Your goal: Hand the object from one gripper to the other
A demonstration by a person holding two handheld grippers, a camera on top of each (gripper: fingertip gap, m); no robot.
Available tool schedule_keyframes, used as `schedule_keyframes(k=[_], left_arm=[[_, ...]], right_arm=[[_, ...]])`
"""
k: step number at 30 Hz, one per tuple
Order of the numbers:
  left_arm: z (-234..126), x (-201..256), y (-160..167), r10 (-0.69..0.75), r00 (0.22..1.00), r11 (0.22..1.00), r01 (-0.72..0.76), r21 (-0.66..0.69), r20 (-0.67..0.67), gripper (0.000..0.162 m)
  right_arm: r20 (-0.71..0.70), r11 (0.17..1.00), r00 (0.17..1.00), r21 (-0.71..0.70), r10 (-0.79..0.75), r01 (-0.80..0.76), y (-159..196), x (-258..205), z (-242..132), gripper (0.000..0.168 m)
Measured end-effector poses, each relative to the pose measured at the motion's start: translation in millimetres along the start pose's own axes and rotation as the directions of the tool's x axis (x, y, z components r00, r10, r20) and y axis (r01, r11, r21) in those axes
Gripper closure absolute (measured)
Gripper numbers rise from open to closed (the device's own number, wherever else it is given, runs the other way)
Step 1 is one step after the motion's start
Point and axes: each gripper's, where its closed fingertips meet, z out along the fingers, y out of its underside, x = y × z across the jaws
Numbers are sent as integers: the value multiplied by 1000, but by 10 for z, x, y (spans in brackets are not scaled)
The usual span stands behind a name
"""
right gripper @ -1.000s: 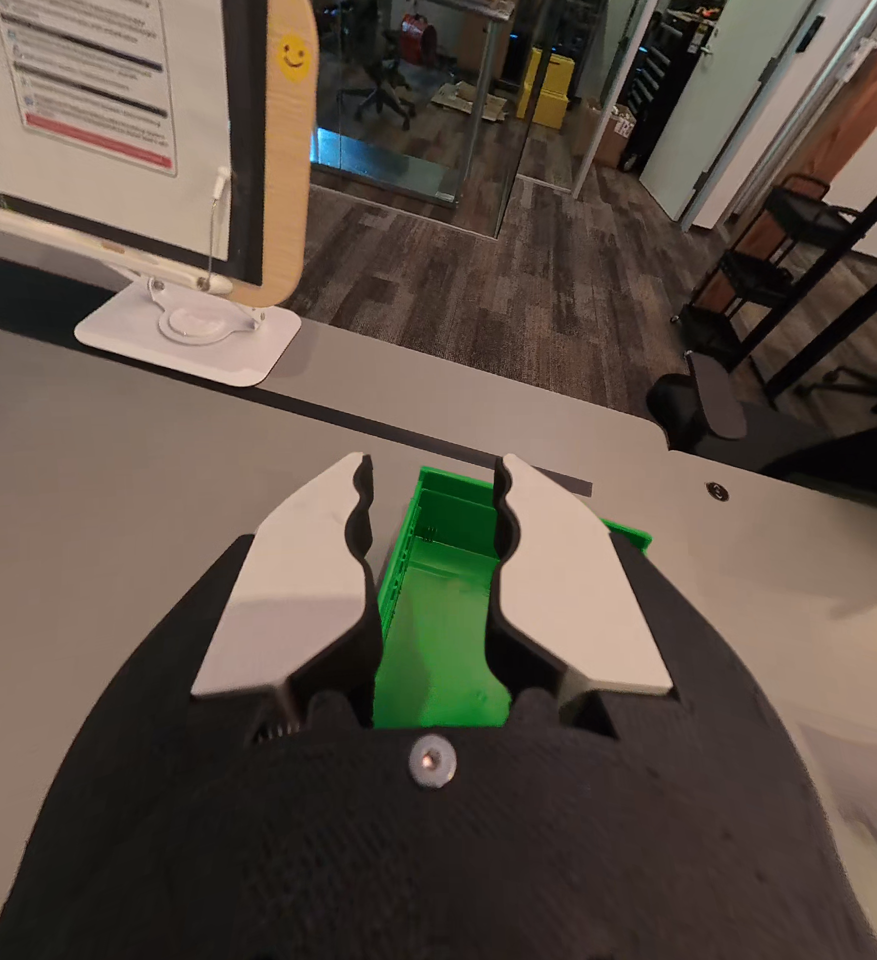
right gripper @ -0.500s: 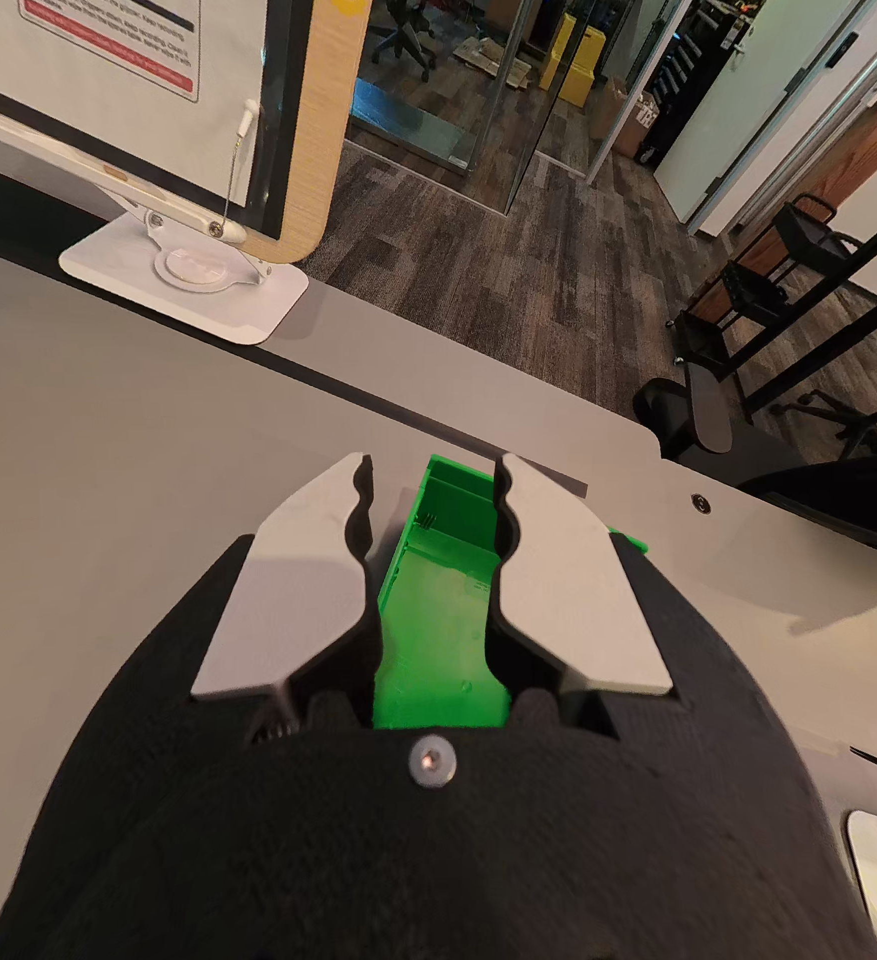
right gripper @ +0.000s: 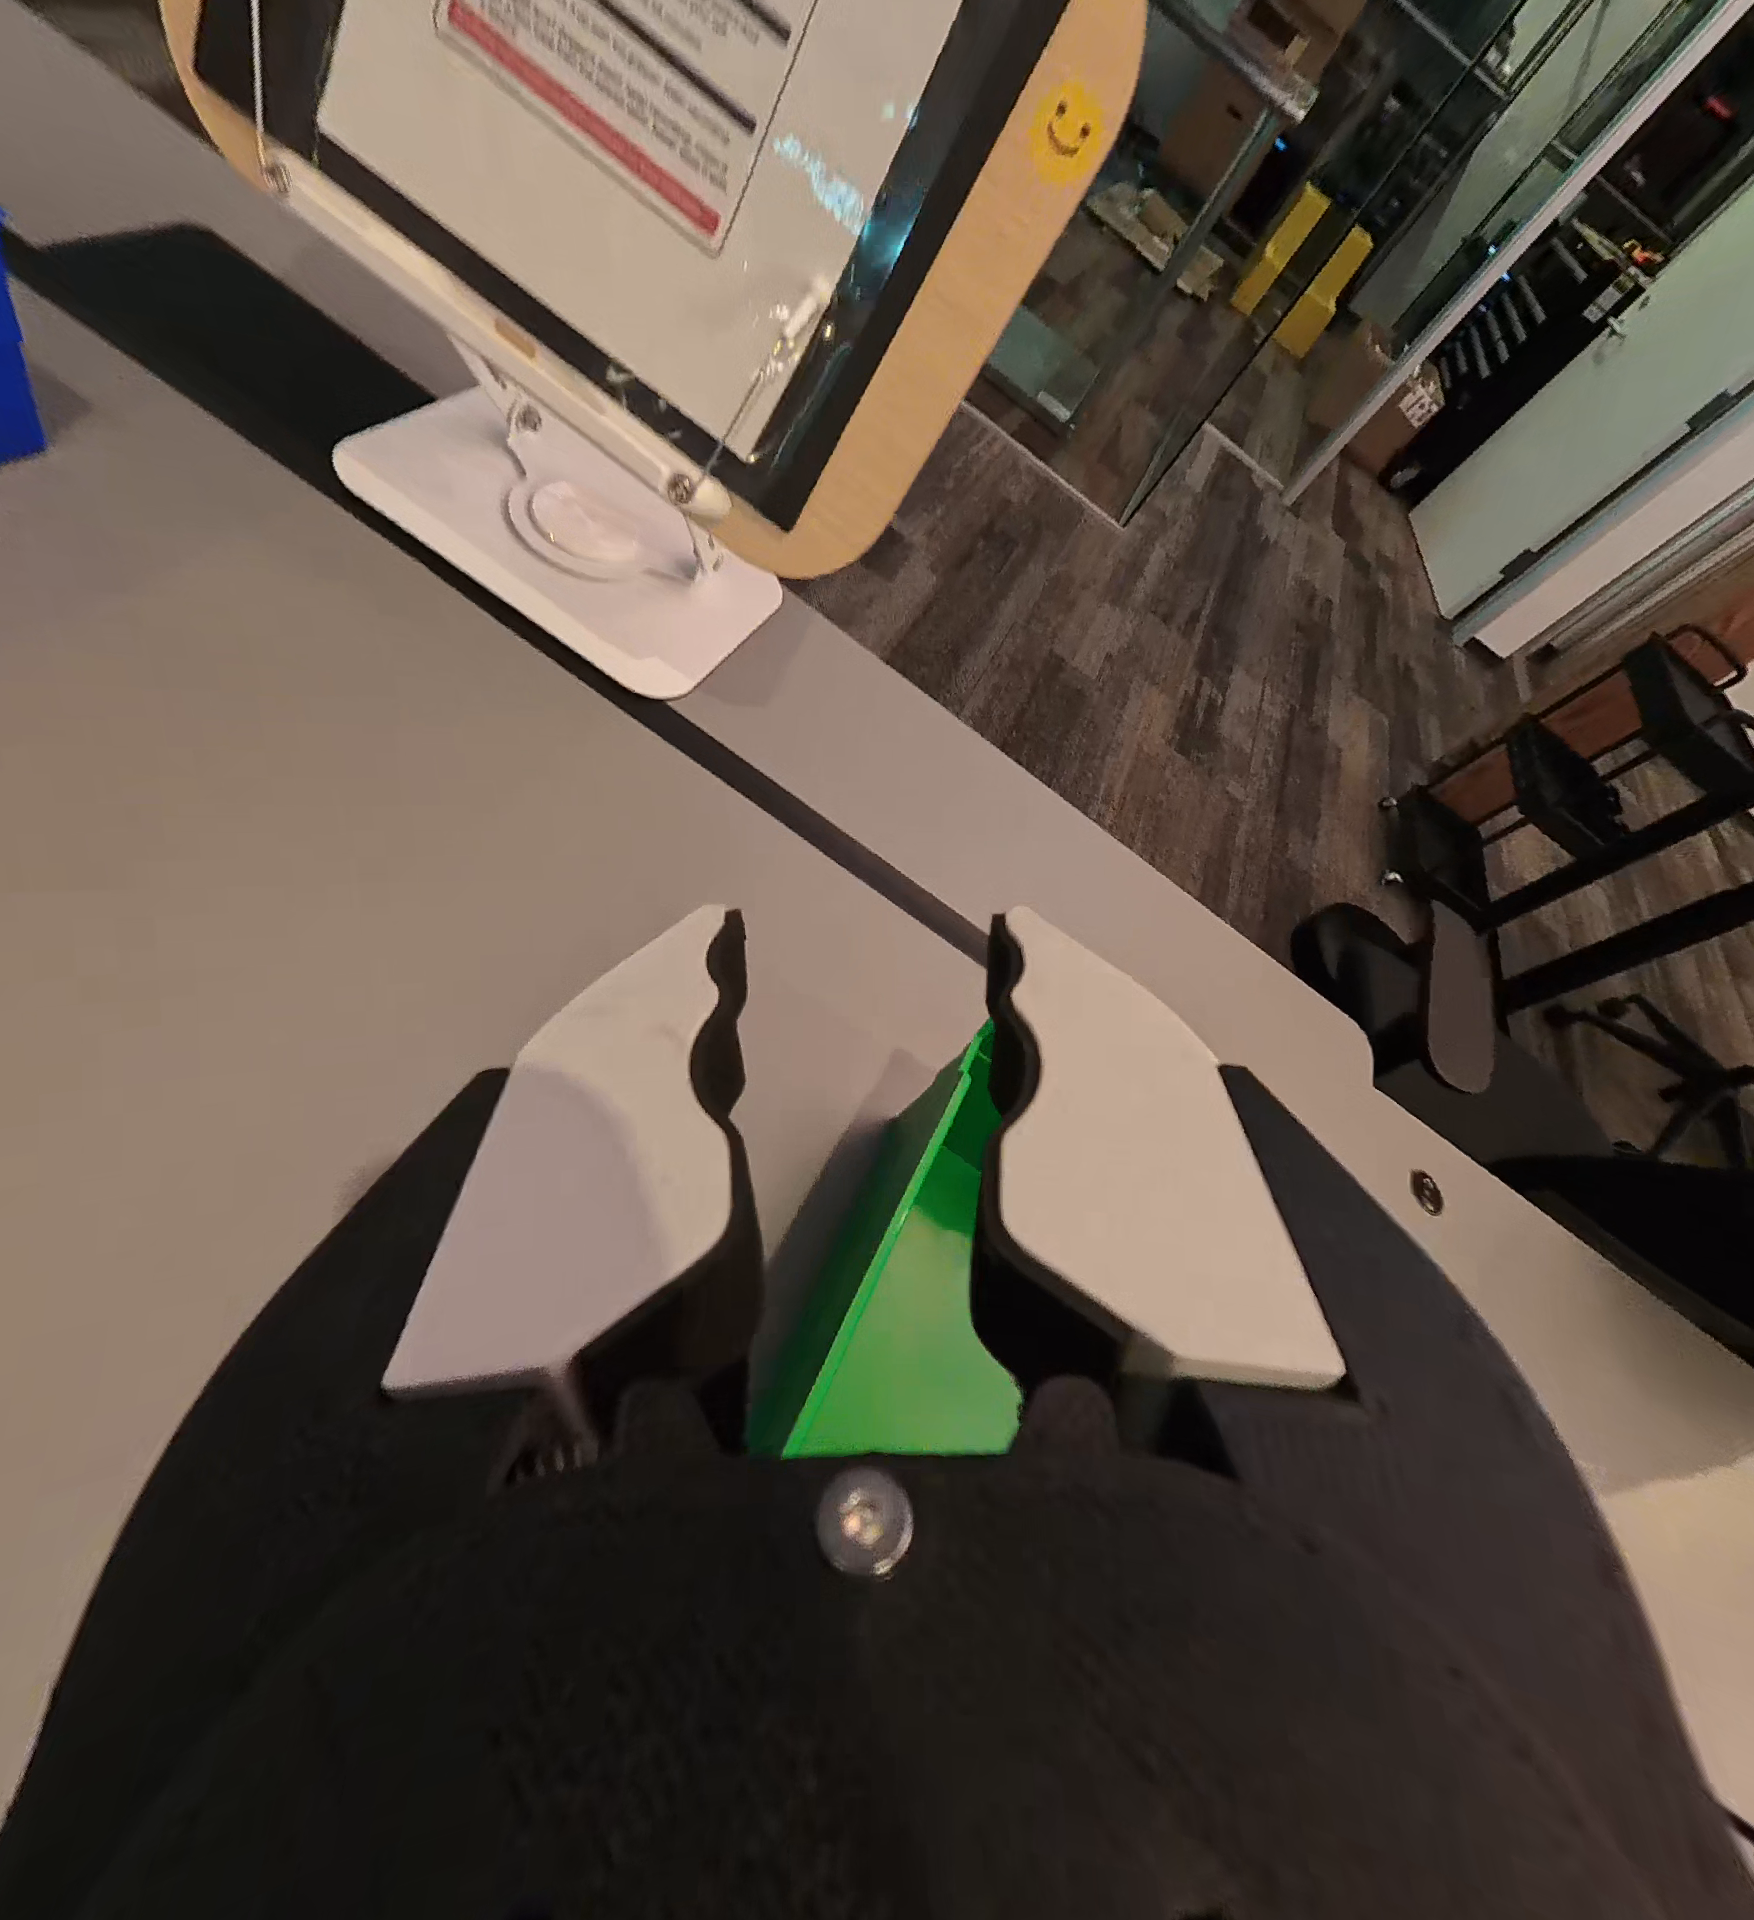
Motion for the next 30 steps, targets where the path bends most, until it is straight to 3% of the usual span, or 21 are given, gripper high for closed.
schedule_keyframes(k=[1, 5, 11, 18, 26, 30], left_arm=[[86, -37, 77, -41, 999, 998, 40, -41, -23, 134], [263, -139, 270, -189, 977, 976, 176, -130, -96, 118], [-50, -71, 69, -198, 969, 979, 203, 24, -147, 120], [251, 28, 370, -156, 984, 964, 134, -228, -81, 115], [456, -131, 441, -180, 984, 933, 177, -312, 19, 132], [493, -173, 449, -156, 987, 933, 161, -322, 41, 126]], right_arm=[[0, 1000, 1000, -16, -13, 13, 19, -17, 27, 123], [4, 998, 999, -57, -34, 34, 70, -57, 110, 123], [5, 995, 998, -71, -63, 63, 70, -102, 138, 123], [12, 991, 995, -96, -96, 97, 94, -155, 160, 123], [9, 987, 994, -117, -109, 110, 128, -153, 167, 123], [11, 983, 991, -126, -130, 131, 135, -175, 175, 123]])
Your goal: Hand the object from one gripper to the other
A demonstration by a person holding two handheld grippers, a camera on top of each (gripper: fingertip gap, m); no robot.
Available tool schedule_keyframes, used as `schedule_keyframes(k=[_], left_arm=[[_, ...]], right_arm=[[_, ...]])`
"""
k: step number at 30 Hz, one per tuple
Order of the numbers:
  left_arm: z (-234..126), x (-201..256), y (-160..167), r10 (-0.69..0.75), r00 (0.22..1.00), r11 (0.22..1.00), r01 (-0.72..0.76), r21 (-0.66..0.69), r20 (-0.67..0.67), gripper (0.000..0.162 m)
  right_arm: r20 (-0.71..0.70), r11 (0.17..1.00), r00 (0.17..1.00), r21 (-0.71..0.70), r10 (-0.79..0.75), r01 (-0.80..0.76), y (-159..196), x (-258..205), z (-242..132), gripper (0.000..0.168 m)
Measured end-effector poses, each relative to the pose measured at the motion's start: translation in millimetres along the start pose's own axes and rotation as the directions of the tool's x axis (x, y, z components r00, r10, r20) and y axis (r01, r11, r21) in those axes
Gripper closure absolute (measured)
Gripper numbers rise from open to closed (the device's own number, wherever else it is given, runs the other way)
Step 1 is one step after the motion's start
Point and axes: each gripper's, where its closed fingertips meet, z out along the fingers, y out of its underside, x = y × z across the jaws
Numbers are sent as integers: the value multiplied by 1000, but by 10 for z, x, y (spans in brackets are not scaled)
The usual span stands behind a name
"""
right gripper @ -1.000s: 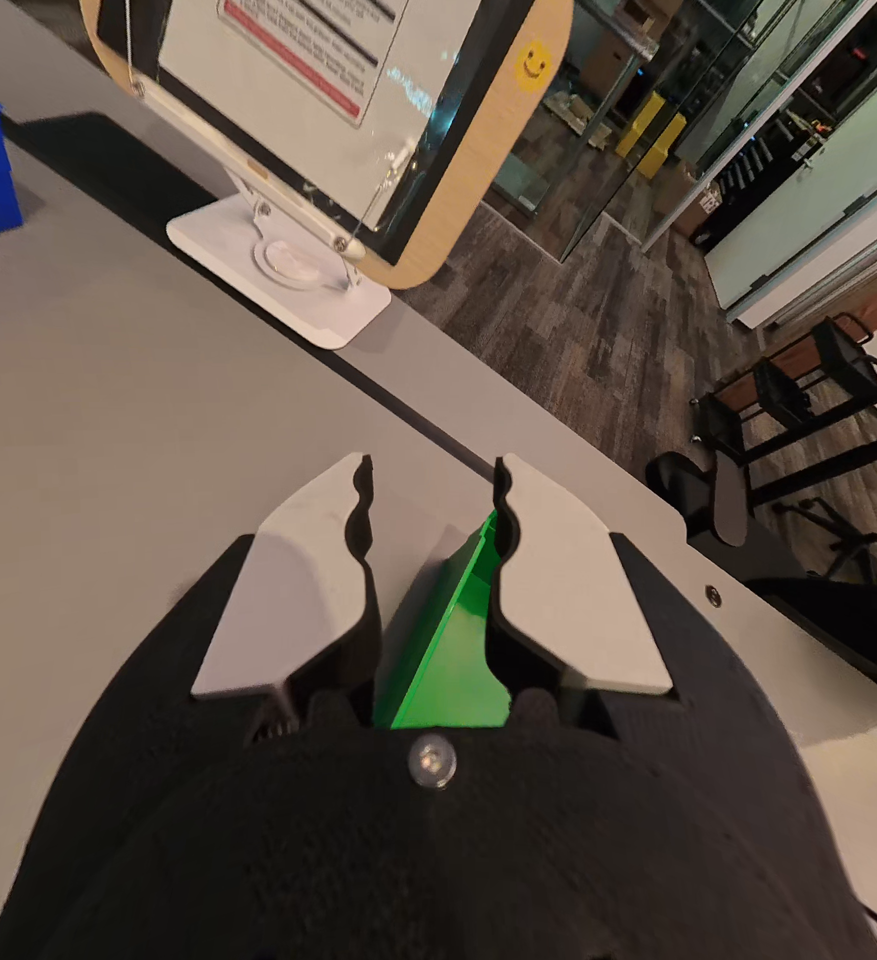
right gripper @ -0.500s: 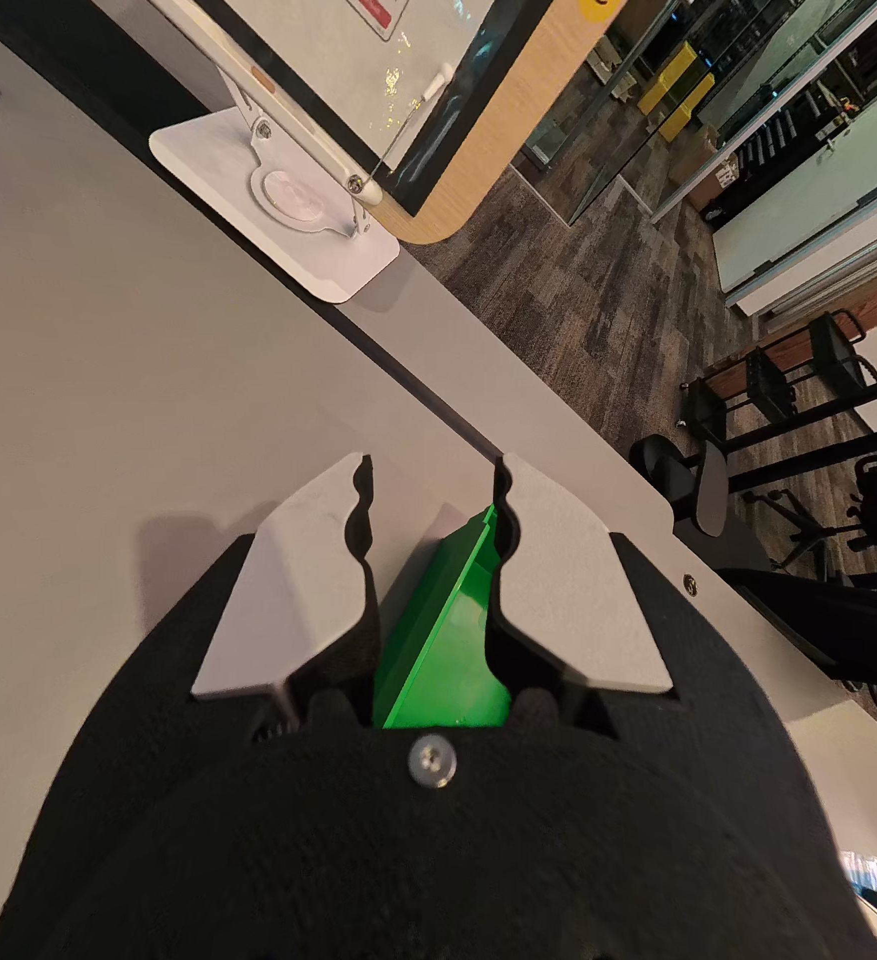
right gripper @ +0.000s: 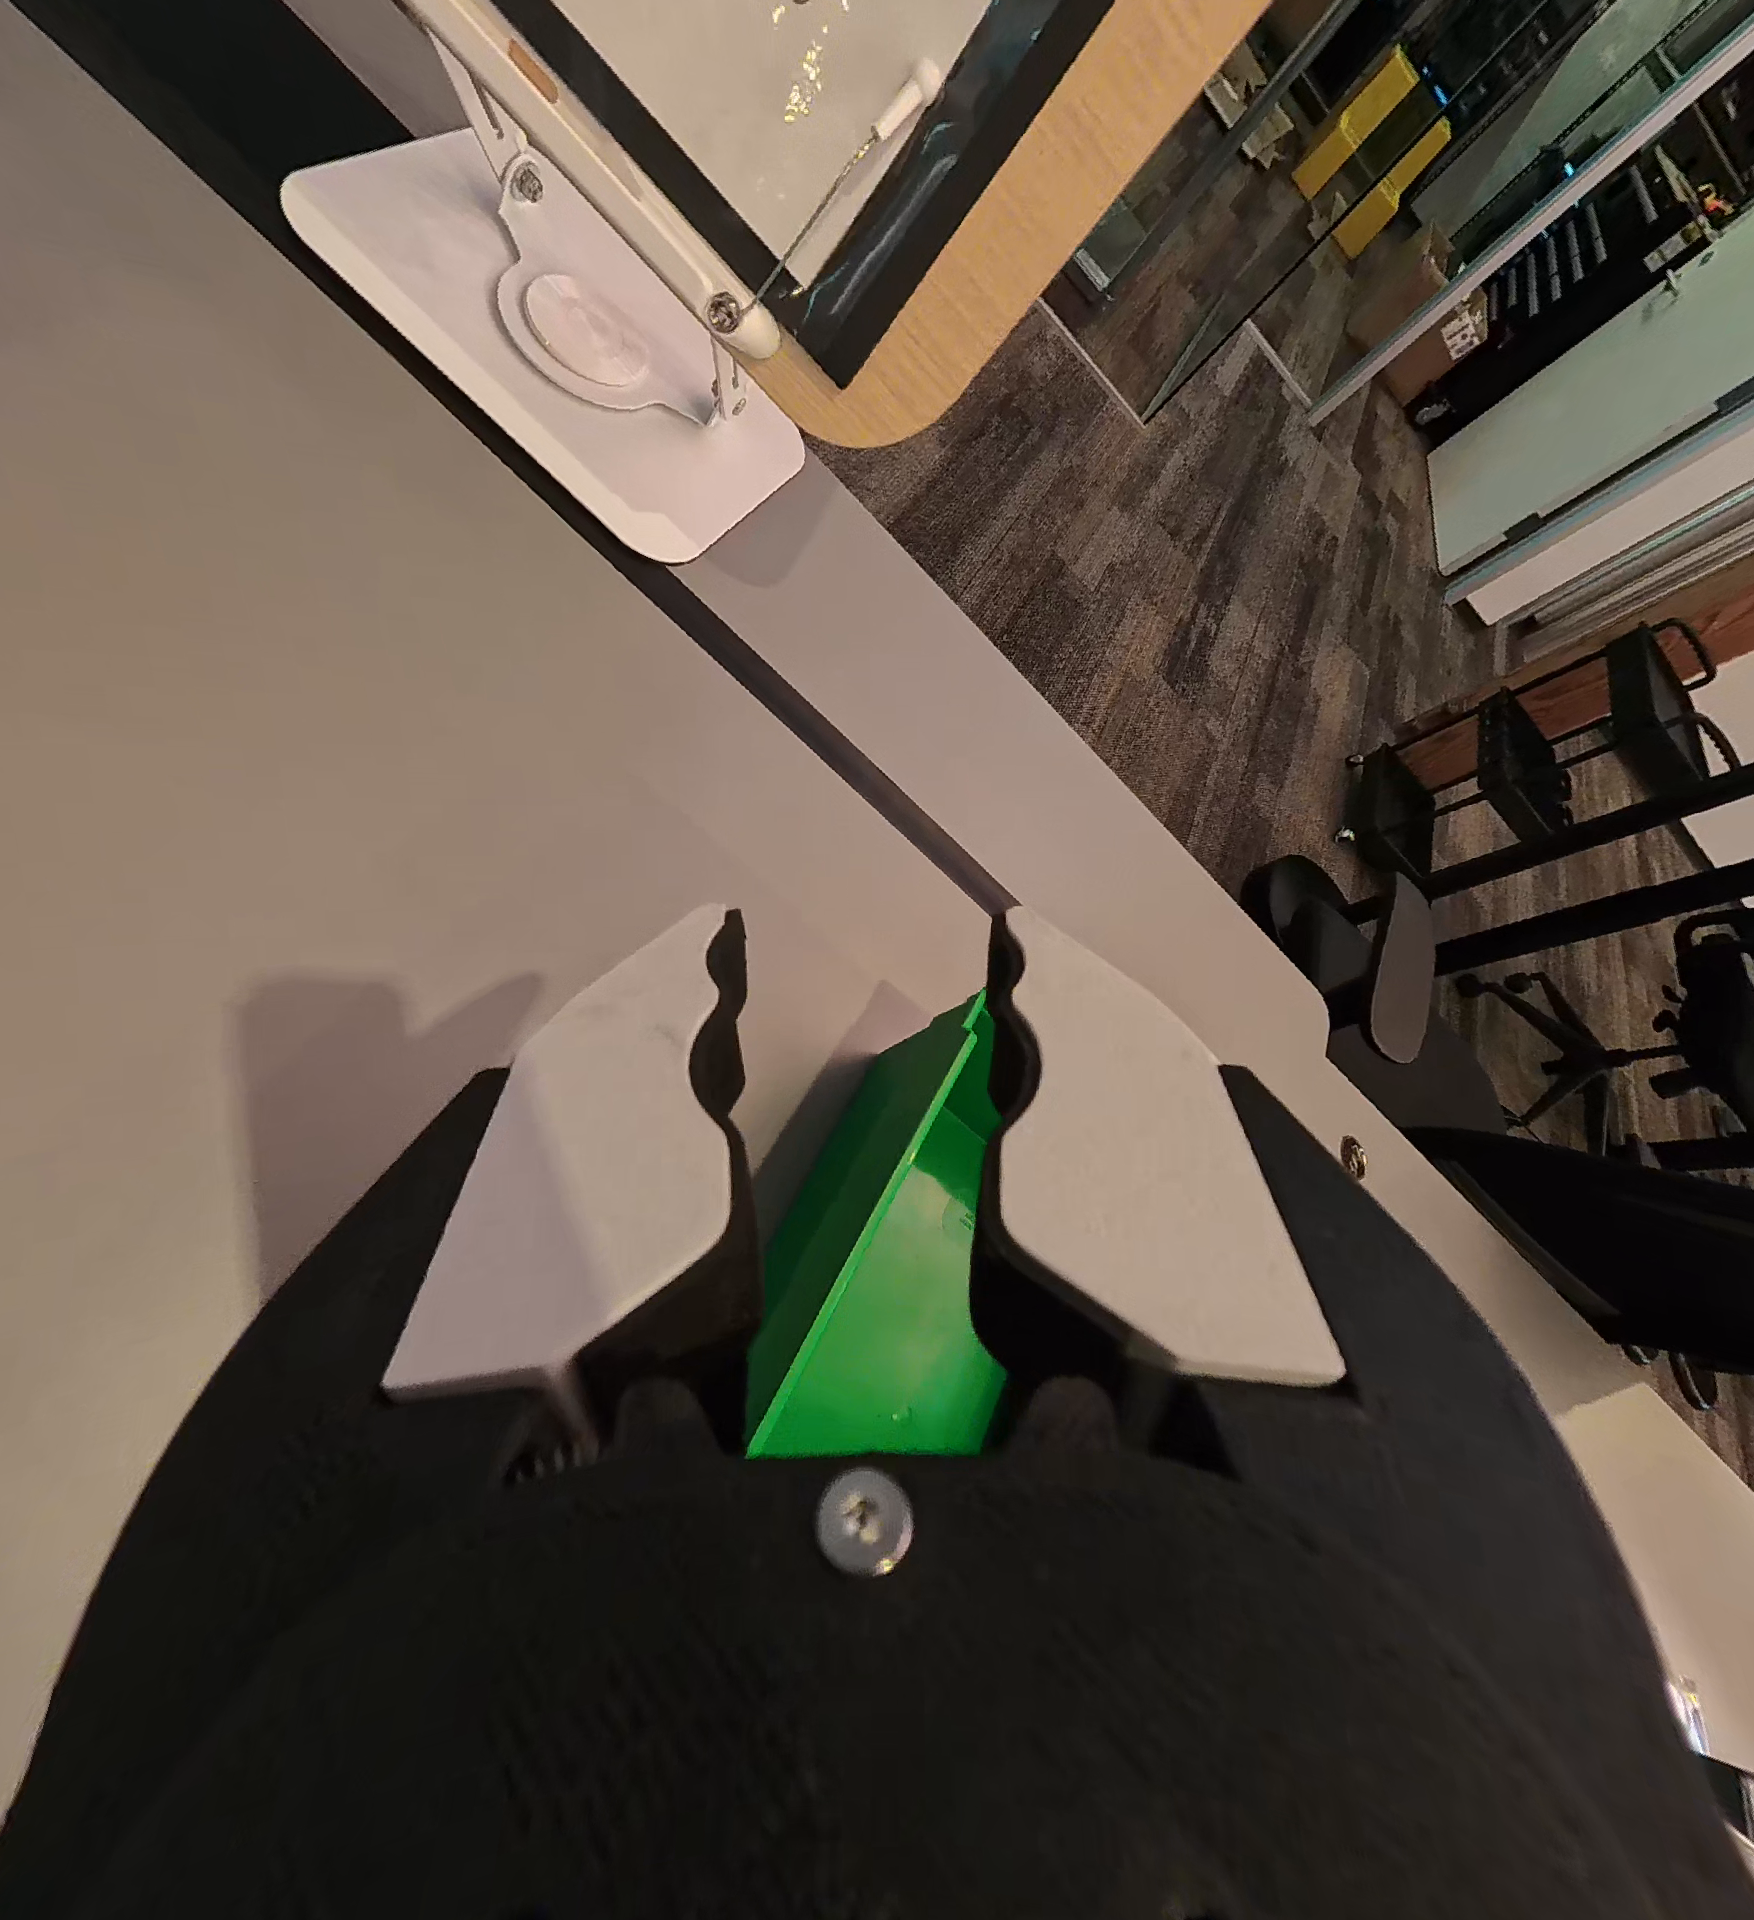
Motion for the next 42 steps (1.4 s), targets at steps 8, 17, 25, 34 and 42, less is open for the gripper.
schedule_keyframes(k=[8, 17, 25, 34, 42], left_arm=[[-33, 204, -122, 97, 991, 993, -91, 69, -93, 138], [-598, 456, -359, 90, 942, 940, 26, 340, -322, 141], [-1704, 1222, -291, 482, 771, 709, -64, 702, -417, 141], [-2104, 1980, -77, 723, 554, 583, -168, 795, -413, 142], [-2189, 2505, -8, 809, 387, 544, -209, 813, -442, 142]], right_arm=[[6, 1000, 1000, -8, -14, 14, 8, -26, 15, 123], [69, 999, 997, 27, -22, 20, -116, -222, 80, 123], [635, 906, 772, 324, 3, -270, -1024, -1433, -146, 123], [983, 702, 166, 66, 75, -709, -1579, -2466, -434, 115], [985, 455, -95, -152, 146, -877, -1578, -2079, -304, 166]])
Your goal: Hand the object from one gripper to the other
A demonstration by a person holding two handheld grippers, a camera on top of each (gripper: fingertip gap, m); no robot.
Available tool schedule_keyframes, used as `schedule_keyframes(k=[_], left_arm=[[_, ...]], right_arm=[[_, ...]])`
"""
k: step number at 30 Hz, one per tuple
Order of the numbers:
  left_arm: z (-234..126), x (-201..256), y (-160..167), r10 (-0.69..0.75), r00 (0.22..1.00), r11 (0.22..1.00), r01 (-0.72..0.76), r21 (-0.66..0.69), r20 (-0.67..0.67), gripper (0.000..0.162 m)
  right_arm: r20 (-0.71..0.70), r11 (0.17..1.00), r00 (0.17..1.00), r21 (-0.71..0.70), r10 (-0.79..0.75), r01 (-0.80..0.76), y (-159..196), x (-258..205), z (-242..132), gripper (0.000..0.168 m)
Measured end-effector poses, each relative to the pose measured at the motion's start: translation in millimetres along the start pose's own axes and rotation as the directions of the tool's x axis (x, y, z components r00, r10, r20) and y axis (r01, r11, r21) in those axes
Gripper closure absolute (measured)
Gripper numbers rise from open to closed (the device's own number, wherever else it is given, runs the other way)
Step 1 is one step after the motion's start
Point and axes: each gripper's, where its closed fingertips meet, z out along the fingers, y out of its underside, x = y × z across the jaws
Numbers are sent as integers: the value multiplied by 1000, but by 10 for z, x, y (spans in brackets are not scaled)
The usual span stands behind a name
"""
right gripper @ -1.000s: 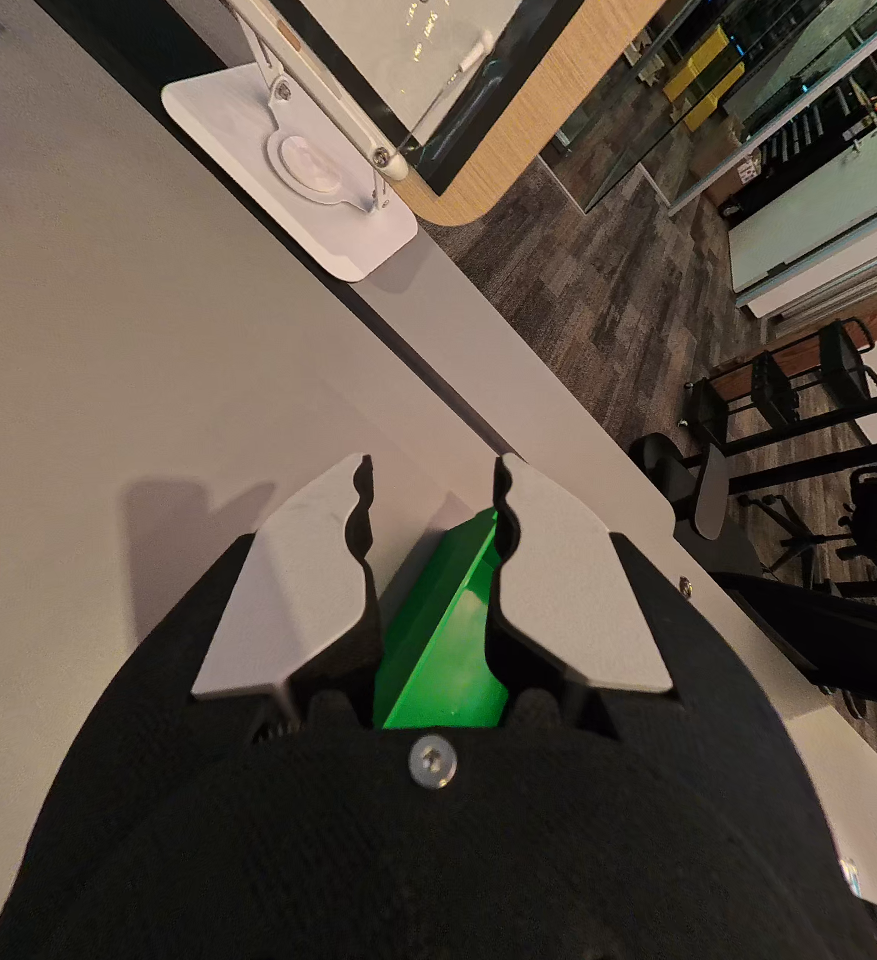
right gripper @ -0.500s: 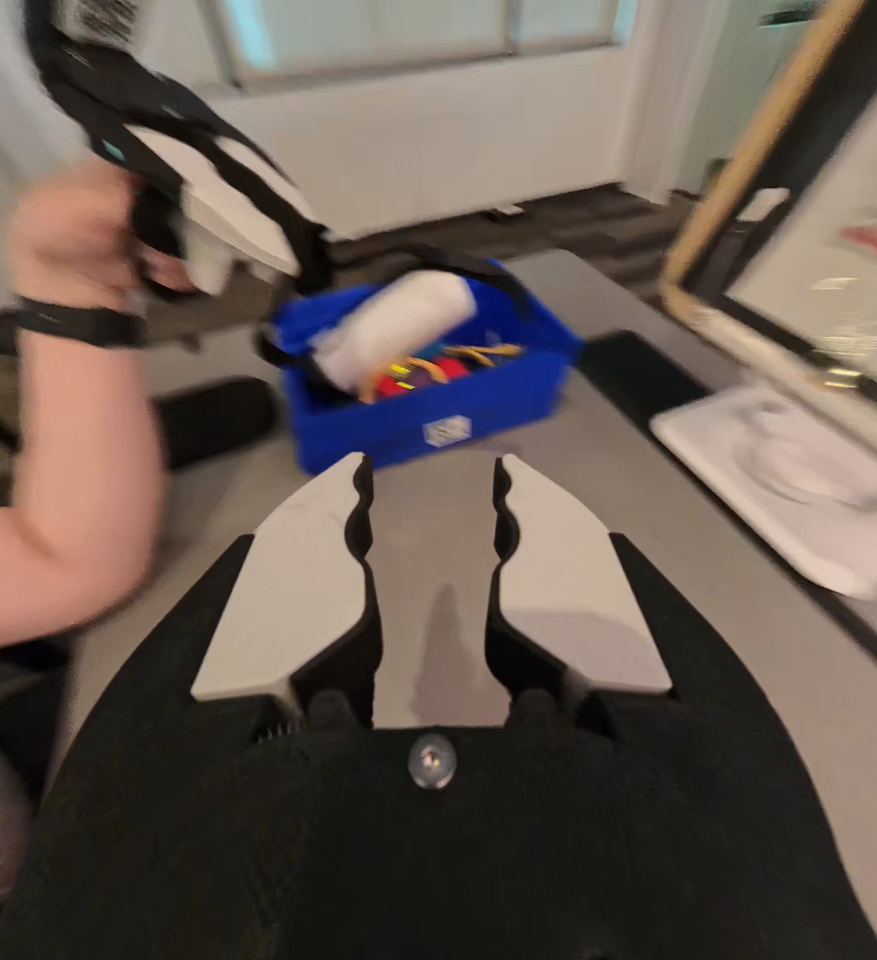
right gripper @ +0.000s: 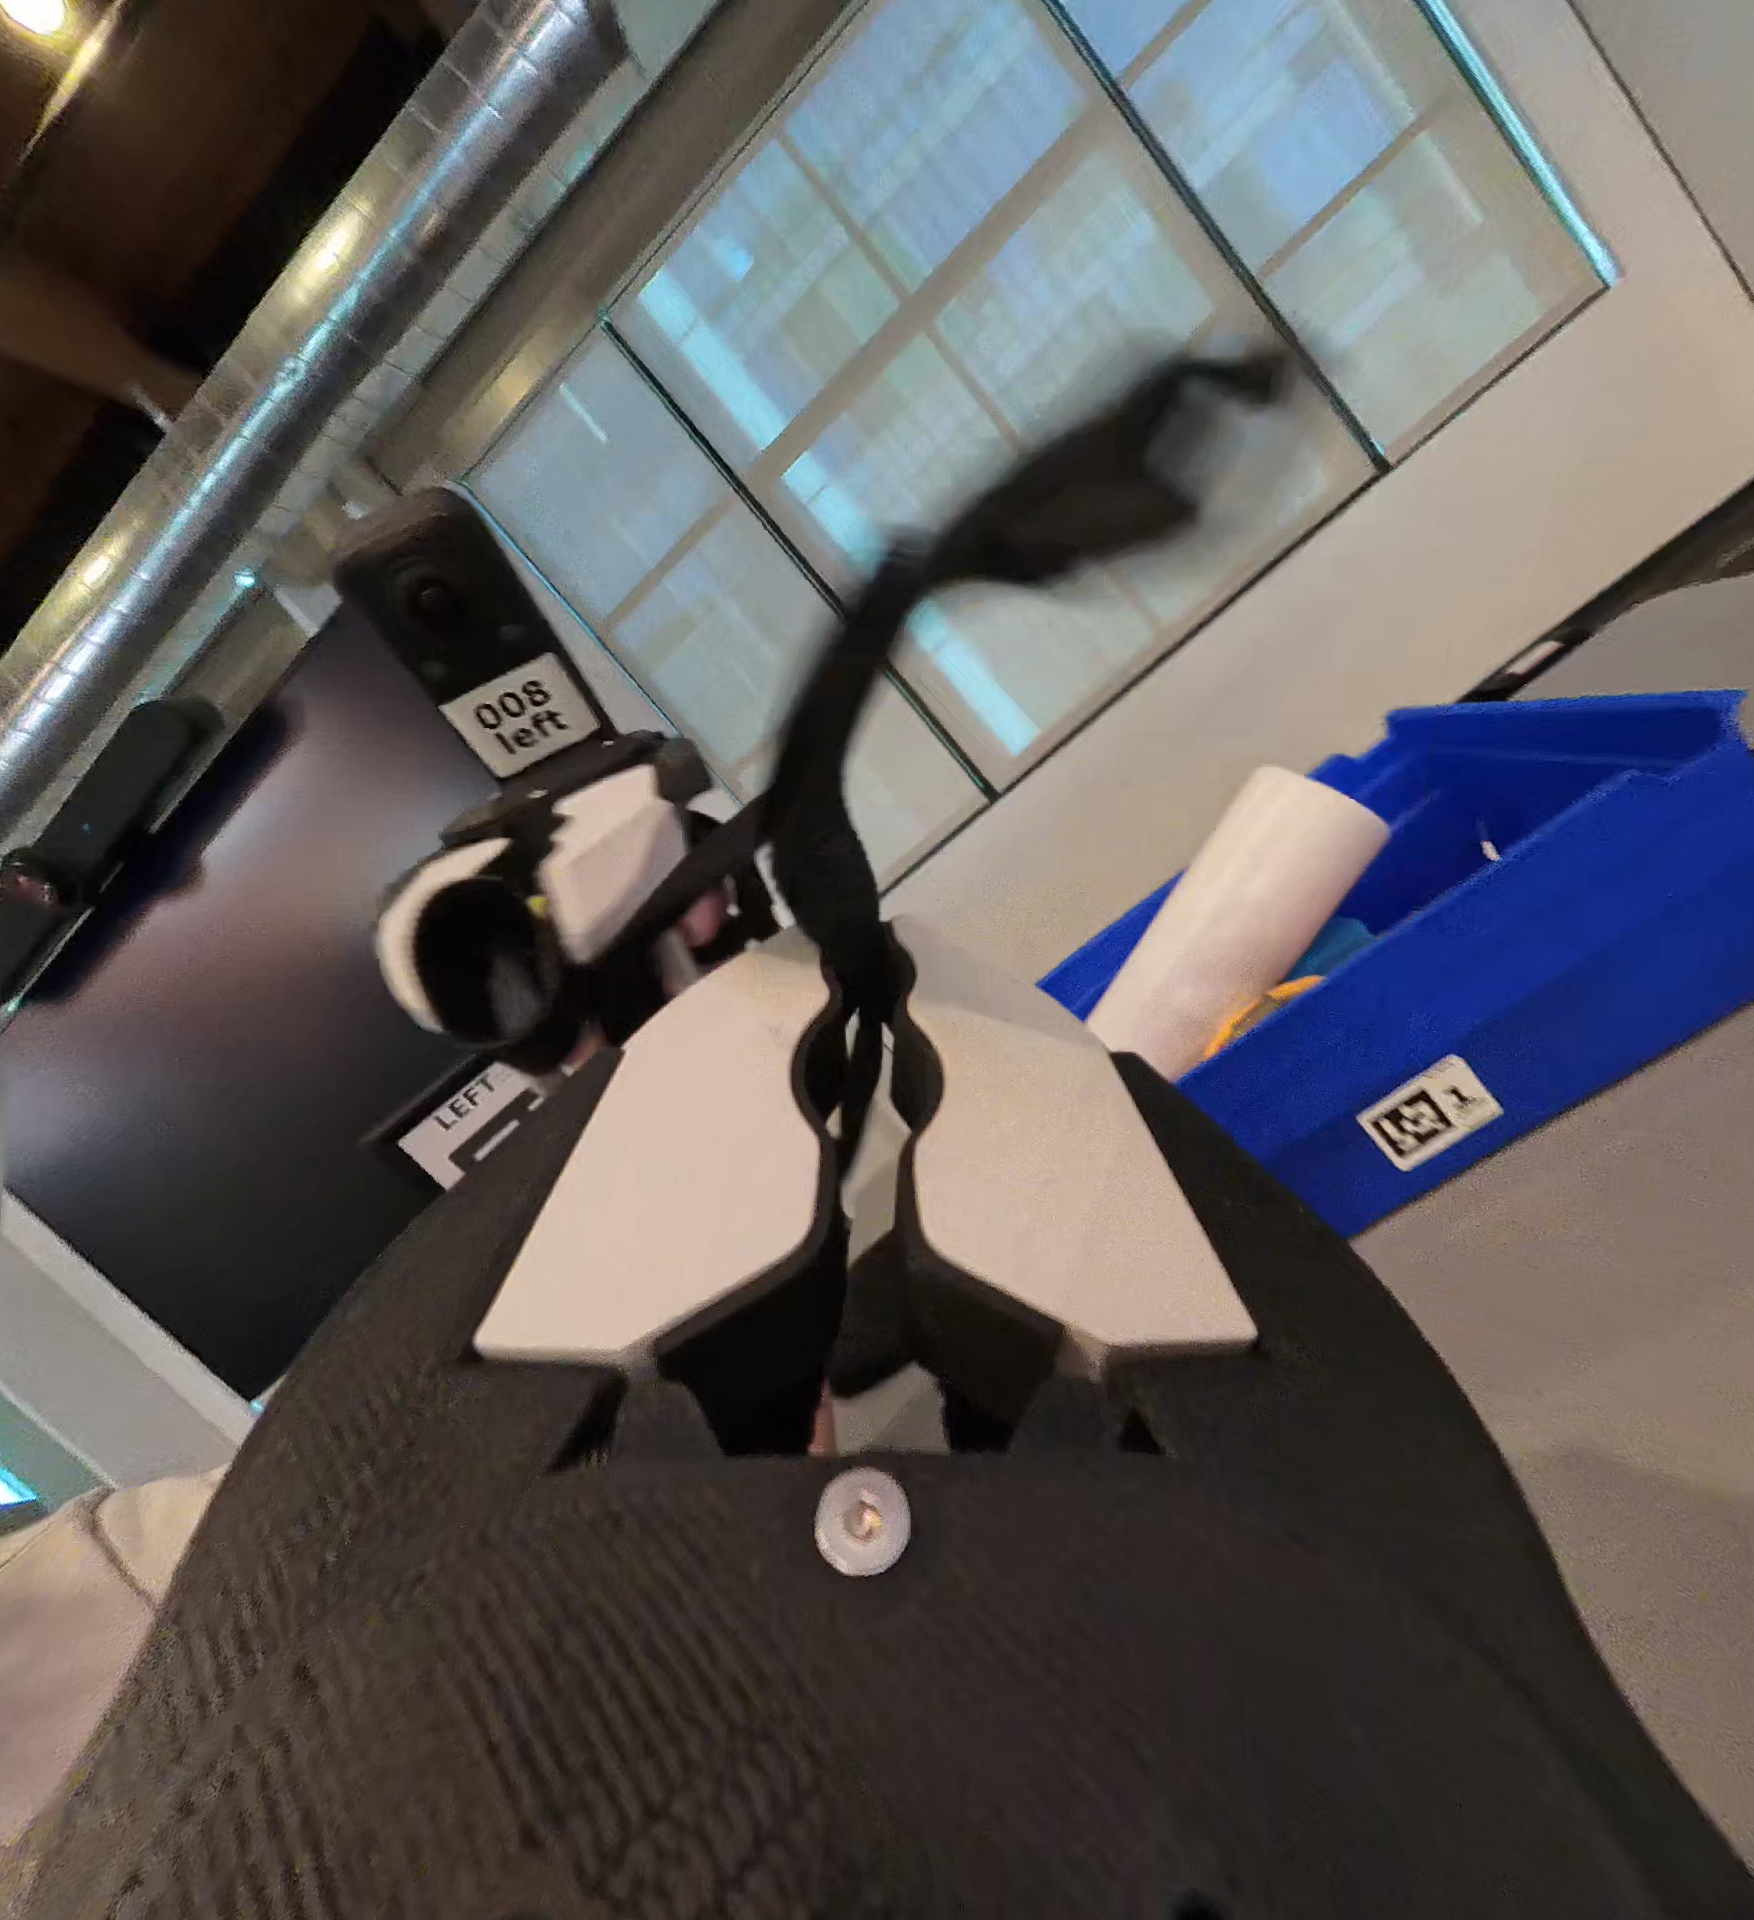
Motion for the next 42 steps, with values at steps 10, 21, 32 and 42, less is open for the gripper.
schedule_keyframes(k=[10, 21, 32, 42], left_arm=[[-265, -18, -225, 29, 999, 985, -34, 169, 31, 141], [-935, -12, -347, 13, 990, 913, -69, 403, 142, 162], [-796, -443, -105, -180, 972, 930, 117, 349, 154, 120], [19, -86, -273, -41, 996, 973, 22, 229, 80, 112]], right_arm=[[-238, 969, 945, -160, -224, 189, 104, 302, -38, 165], [-424, 992, 905, -118, -15, -38, 189, 1014, -325, 167], [-513, 725, 544, -264, -664, 636, -680, 157, -53, 165], [-702, 327, 7, -324, -713, 888, -1281, -682, -427, 165]])
